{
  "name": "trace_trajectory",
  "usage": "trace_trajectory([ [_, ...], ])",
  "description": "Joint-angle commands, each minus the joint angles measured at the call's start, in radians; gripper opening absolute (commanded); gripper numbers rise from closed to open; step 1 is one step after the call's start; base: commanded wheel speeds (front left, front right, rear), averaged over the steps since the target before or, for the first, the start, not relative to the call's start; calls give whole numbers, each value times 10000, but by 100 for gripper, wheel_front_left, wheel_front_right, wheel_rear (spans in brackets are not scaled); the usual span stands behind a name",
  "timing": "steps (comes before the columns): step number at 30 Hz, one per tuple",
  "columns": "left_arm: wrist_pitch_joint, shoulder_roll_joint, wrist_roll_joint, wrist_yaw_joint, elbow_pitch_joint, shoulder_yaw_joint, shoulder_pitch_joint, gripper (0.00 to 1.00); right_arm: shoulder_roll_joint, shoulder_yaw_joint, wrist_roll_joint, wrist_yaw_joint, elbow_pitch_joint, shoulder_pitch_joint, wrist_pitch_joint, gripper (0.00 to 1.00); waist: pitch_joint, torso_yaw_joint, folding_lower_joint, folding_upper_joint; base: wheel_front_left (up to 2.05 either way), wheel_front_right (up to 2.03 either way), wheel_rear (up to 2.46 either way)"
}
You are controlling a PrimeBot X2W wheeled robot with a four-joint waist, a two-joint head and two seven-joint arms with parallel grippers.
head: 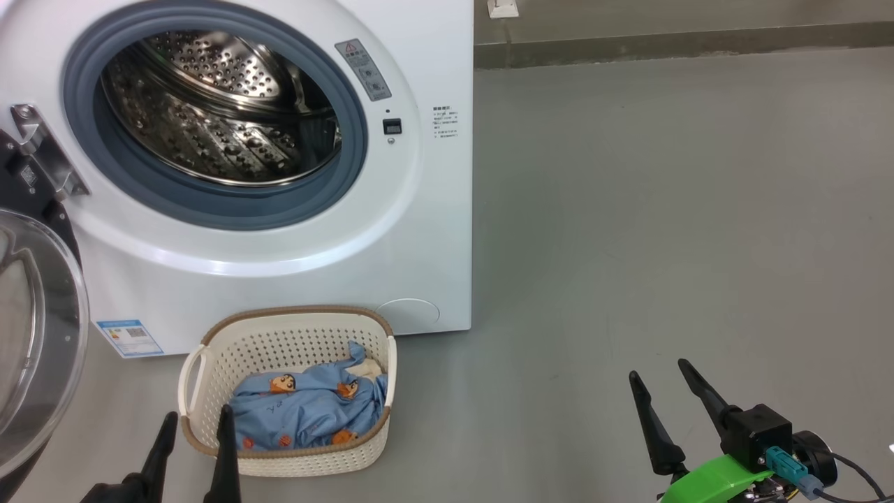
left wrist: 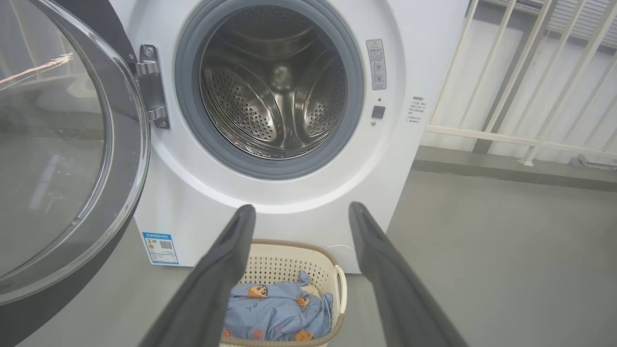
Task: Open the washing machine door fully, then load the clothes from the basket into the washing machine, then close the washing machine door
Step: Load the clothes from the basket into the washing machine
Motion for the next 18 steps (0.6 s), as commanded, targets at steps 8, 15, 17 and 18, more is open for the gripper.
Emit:
trace_trajectory([
  [8, -65, 68, 35, 0, -30, 238, -288, 100, 14, 220, 27, 27, -222, -183, -124, 100, -8, 80, 0, 0, 0, 0, 0],
  [15, -65, 68, 100, -30, 39, 275, -298, 100, 14, 229, 28, 27, -233, -169, -127, 100, 9, 140, 0, 0, 0, 0, 0],
  [17, -65, 68, 71, -30, 11, 313, -314, 100, 14, 228, 28, 27, -241, -166, -127, 100, 21, 154, 0, 0, 0, 0, 0],
  [18, -65, 68, 57, -31, 3, 330, -317, 100, 14, 231, 25, 27, -244, -166, -127, 100, 24, 159, 0, 0, 0, 0, 0],
])
